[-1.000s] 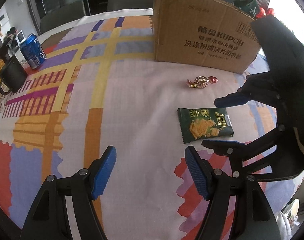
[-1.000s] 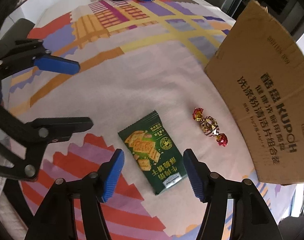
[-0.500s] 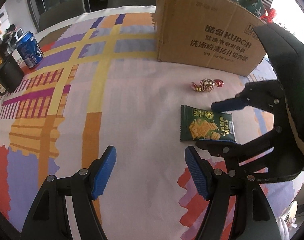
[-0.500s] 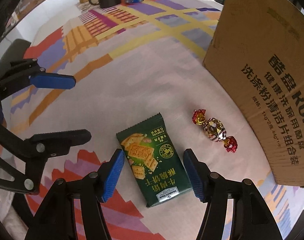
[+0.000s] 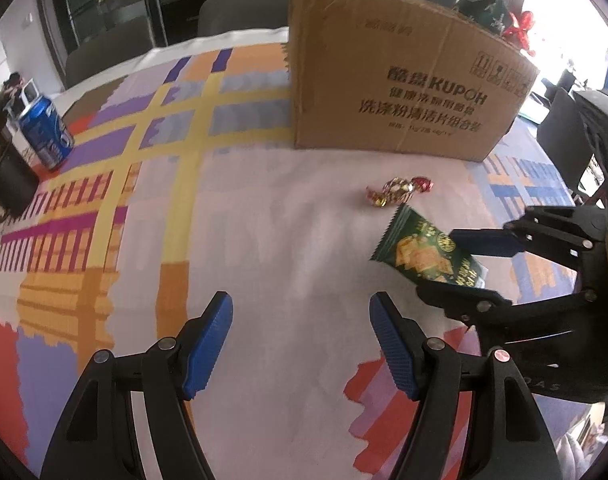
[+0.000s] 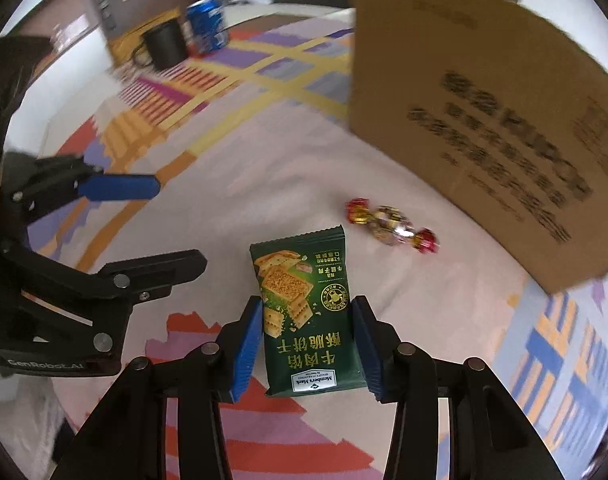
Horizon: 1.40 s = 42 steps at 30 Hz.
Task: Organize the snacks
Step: 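Grasp the gold-red wrapped candy with the left tool while the right tool lifts the cracker pack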
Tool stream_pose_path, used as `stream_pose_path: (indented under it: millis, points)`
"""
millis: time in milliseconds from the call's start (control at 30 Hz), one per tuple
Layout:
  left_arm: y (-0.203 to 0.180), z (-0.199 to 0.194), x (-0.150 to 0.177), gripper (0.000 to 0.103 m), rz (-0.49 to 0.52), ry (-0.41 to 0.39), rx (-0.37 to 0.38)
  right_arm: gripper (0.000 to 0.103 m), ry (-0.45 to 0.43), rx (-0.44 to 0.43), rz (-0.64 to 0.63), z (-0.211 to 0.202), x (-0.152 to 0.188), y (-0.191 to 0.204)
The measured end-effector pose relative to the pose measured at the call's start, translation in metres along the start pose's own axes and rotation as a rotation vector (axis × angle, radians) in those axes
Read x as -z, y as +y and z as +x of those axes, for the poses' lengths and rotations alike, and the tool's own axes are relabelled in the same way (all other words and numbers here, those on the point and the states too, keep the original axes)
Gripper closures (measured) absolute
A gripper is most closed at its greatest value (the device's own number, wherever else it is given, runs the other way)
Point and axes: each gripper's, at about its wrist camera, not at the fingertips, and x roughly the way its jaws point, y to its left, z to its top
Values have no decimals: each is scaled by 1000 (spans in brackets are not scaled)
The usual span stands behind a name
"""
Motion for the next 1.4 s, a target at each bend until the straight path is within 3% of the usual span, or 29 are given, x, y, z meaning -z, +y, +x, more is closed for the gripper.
stream_pose_path:
  millis: [233, 767, 1100, 1300, 1400]
  points:
    - [-14, 9, -17, 33, 61, -33, 38, 58, -88, 95, 202, -23, 13, -23]
    - [-59, 41, -61, 33, 223, -74, 125, 58, -139, 146, 467, -35, 34, -66]
    - [-79, 62, -67, 50, 266, -45, 121, 58, -156, 174, 509, -36, 38, -75]
    - [-85, 74, -64, 66, 275, -7, 110, 58, -152, 163, 529, -33, 42, -77]
    - [-84, 75, -64, 80, 264, 2, 121, 58, -152, 160, 529, -32, 42, -78]
